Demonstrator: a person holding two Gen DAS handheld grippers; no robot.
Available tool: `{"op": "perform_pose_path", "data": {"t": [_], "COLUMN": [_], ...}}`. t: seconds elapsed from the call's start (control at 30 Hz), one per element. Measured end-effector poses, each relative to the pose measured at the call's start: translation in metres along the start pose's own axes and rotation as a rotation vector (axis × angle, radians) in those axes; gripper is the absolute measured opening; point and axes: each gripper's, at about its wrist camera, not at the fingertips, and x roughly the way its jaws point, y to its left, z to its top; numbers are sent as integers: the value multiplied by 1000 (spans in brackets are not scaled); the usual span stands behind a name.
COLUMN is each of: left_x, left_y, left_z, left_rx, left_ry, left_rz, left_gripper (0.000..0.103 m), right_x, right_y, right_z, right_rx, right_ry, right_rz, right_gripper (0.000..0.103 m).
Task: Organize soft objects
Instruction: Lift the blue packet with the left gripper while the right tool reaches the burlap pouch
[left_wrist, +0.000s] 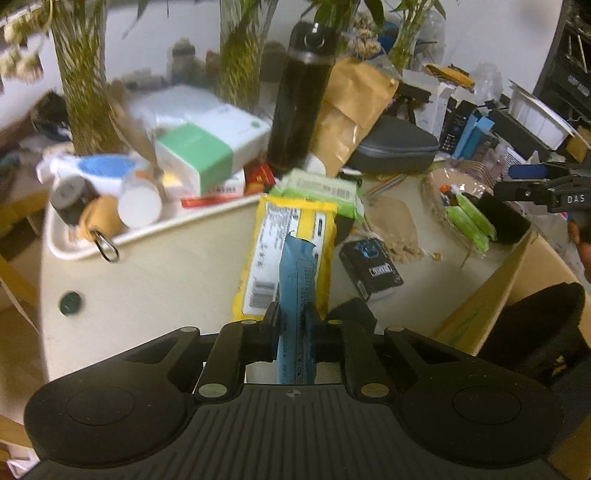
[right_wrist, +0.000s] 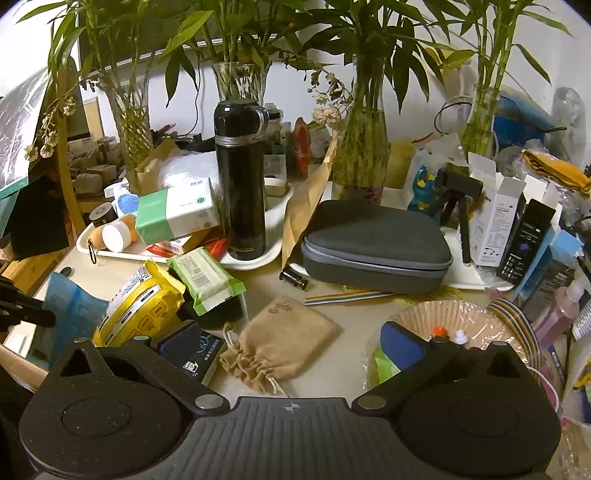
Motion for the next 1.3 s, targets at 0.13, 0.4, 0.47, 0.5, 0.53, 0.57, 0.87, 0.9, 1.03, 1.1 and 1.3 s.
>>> {"op": "perform_pose_path", "data": {"t": [0.13,0.4,0.47,0.5,0.53,0.57,0.87,0.9,1.03,1.1,1.3], "left_x": [-15,-43,-50,-53,-56,-59,-67,-66,-64,-64,-63], "left_y": [-7,-16,-18,-19,-19,-20,-19,-18,-15,-14,-14], "left_z": [3,-1,-3,-4,-5,-6,-6,-6,-5,-5,-2], "left_rx": [18,24,15,14,12,6,-32,-37,-61,-63,-72], "left_ry": [-49,-123,-140,-148,-155,-162,-206,-205,-203,-205,-212], "left_rz": [63,183,196,197,197,199,197,201,193,195,177], "left_gripper": [14,14,14,14,14,14,14,14,14,14,14], "right_x": [0,7,12,15,18,21,49,54,80,94,127], "right_y": [0,0,0,1,1,1,-3,-4,-8,-9,-8], "right_z": [0,-2,-2,-2,-3,-3,-4,-5,-12,-16,-25], "right_rx": [-3,-17,-25,-30,-36,-44,-23,-16,29,48,64], "right_ry": [-2,11,23,31,38,43,80,91,130,161,210], "right_rz": [-2,-6,-6,-5,-3,0,71,80,114,112,100], "right_gripper": [103,103,103,103,103,103,103,102,101,92,91]}}
